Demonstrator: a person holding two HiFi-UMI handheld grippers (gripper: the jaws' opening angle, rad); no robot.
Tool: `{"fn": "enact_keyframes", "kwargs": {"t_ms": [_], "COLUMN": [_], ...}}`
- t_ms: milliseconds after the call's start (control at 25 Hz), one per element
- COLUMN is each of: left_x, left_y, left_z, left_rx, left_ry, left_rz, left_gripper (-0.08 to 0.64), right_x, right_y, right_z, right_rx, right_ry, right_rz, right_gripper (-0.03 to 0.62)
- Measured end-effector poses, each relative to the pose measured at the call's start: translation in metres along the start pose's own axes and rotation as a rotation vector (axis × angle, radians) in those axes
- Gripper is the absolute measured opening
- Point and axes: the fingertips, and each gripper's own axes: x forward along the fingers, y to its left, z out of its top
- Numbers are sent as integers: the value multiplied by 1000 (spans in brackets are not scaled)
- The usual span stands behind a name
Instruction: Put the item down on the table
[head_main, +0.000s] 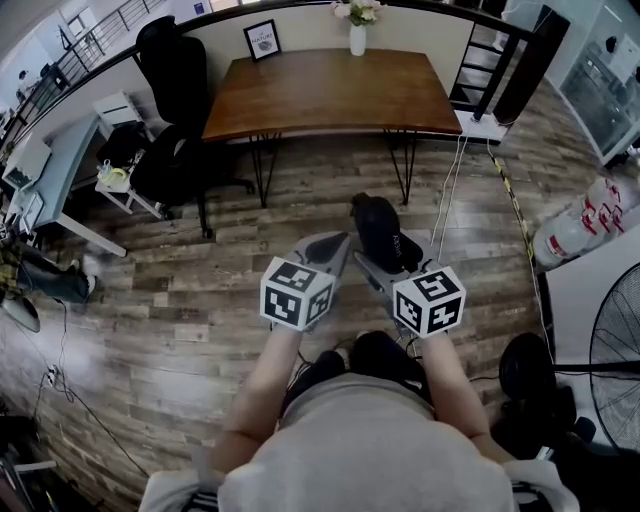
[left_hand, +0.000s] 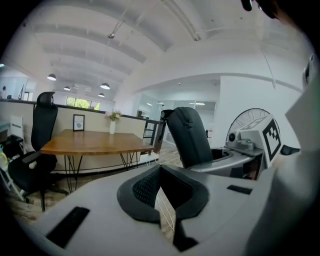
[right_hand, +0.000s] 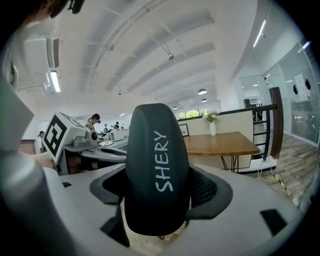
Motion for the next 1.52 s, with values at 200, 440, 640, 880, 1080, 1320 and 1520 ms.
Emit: {"fn": "enact_keyframes", "kwargs": {"t_ms": [200,440,640,880,1080,1320,1520], "left_x": [7,29,66,125,170,203,217], "left_y": [5,40,75,113,144,171,183], "left_z": [-8,-5,17,54,82,105,104], "left_rx": [-27,-44,-56,-52,-51,-70,-98], "left_ry": [16,24,21,8,-1,-31,-16], "left_rz": [-5,20,34,62,88,125,143], "left_gripper": [12,12,12,12,12,12,12], "right_x": [11,46,85,131,166,196,207], "right_y": [-11,-34,-68,-124,-164,-201,-217], "right_z": [-3,0,15,45,68,84,76], "right_rx": [8,7,28,18,0,3,33], "right_ry": [25,45,50,44,38,34,59], "right_rz": [-21,3,33,64,103,126,136], "right_gripper": [362,362,362,362,362,362,362]}}
